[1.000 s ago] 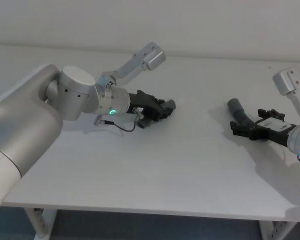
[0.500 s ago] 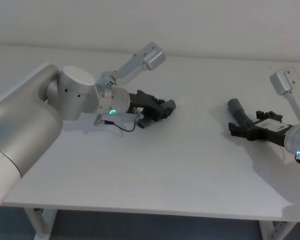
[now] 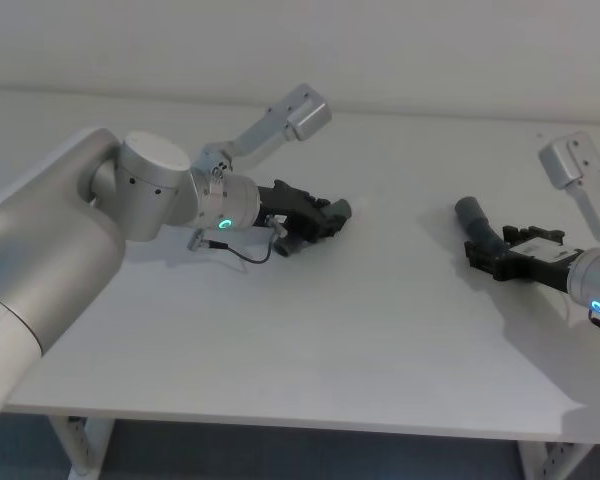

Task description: Use both hands to pick up one end of the pipe from the table, align the ends, and insert them.

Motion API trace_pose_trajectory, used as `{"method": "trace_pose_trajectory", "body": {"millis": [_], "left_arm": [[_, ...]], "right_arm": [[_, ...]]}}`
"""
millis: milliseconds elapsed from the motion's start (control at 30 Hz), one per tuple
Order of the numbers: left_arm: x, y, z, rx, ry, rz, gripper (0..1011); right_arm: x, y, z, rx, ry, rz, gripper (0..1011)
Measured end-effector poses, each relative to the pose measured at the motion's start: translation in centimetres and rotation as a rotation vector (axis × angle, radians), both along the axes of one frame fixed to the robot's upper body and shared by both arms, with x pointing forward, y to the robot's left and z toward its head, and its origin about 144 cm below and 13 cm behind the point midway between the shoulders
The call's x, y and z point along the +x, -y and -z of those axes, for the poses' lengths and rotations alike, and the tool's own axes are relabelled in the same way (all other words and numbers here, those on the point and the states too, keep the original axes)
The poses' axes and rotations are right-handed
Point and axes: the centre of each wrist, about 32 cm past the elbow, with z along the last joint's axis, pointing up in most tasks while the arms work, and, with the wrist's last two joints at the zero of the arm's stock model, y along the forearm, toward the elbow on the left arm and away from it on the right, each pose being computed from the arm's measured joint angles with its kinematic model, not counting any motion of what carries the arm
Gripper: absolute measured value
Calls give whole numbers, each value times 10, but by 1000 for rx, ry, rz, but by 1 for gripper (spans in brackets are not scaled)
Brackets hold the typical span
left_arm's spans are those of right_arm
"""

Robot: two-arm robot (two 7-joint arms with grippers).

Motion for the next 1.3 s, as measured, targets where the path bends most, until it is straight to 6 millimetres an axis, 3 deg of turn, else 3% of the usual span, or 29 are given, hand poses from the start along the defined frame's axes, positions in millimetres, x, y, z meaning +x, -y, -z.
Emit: {"method": "trace_pose_trajectory", "body": {"millis": [67,233,433,933,1300], "left_arm": [[0,0,0,0,0,0,343],[0,0,0,0,0,0,343],[0,0,0,0,0,0,343],[0,0,0,1,3,1,343],[-3,-1,-8,21,79,24,343]], "right_arm": [[0,0,0,0,-1,1,629],[0,0,0,0,-3,2,424],[0,0,0,0,-4,4,278],[0,1,0,7,7,4,273],[-6,6,-2,58,111,-50,273]]}}
